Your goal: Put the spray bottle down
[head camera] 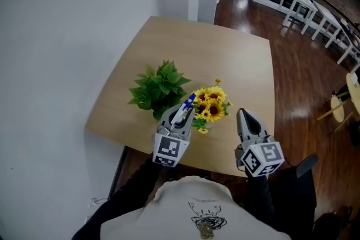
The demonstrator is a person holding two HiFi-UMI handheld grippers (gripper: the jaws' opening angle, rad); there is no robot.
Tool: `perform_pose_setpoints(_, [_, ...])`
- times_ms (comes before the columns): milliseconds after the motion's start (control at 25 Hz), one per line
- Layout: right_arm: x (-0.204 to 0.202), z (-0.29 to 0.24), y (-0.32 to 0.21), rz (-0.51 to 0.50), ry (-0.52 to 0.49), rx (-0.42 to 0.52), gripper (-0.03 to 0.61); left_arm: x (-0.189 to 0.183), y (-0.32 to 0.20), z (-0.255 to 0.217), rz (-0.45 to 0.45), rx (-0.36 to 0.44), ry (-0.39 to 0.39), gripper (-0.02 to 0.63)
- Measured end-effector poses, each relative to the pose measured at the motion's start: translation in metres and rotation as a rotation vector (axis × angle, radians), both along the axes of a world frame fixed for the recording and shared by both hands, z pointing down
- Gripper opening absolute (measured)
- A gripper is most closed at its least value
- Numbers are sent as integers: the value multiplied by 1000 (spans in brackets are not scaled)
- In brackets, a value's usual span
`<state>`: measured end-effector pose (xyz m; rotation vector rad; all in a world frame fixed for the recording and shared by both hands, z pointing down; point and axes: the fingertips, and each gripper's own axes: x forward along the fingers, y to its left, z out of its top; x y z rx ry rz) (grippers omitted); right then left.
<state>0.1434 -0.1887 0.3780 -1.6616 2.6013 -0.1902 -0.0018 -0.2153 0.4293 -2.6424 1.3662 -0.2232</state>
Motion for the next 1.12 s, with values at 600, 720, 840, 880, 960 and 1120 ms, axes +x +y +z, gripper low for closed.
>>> perform_pose_setpoints(600, [3, 2, 1, 7, 0, -2, -25, 6, -12, 11, -33, -6, -2, 91])
perform_pose_setpoints(720, [4, 1, 3, 10, -3, 1, -25, 6, -10, 11, -37, 4, 2, 92])
perform_pose_setpoints(840, [4, 1, 3, 11, -4, 0, -25, 6, -9, 11, -45, 11, 9, 94])
perform_pose_setpoints(880, [4, 1, 3, 11, -5, -1, -25, 6, -9, 11, -47, 10, 11, 98])
perform_pose_setpoints(960, [4, 1, 3, 11, -6, -1, -25, 6, -9, 13, -46, 7, 18, 124])
perform_pose_setpoints(1120, [4, 1, 4, 14, -5, -1, -25, 6, -7, 19, -36, -13, 22, 167])
